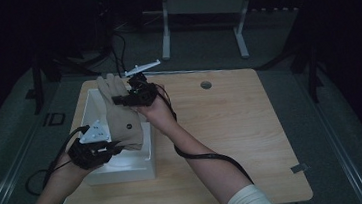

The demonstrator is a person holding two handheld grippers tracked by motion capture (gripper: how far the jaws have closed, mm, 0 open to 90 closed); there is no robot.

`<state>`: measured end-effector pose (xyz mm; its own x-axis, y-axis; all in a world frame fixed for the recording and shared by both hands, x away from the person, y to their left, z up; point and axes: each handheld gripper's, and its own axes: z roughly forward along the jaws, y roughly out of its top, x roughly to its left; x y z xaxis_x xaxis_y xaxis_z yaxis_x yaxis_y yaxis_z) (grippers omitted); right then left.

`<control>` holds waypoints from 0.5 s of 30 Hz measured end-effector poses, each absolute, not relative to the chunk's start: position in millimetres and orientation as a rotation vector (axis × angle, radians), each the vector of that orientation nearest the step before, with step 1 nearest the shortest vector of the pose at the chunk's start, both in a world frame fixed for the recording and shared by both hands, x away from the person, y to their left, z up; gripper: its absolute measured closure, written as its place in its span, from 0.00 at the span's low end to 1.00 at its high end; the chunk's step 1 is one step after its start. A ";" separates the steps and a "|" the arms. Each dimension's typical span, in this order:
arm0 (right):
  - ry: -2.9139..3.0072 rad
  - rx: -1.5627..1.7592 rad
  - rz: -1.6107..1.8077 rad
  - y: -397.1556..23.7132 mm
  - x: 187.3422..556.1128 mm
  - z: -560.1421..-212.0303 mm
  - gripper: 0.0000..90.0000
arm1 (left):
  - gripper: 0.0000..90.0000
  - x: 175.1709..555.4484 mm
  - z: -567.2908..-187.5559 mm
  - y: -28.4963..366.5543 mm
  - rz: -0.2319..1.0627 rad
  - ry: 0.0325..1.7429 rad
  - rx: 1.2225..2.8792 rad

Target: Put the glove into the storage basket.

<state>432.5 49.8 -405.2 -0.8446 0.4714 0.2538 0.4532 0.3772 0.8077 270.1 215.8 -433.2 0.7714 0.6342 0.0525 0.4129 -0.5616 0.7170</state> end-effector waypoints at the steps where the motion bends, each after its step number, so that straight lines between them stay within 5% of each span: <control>1: 2.599 0.877 1.502 50.3 433.3 -407.7 0.72 | 0.90 270.6 -437.3 215.9 0.396 0.784 2.244; 15: 2.698 0.861 1.264 62.9 436.9 -452.8 0.71 | 0.90 271.2 -492.9 215.1 0.347 0.902 2.200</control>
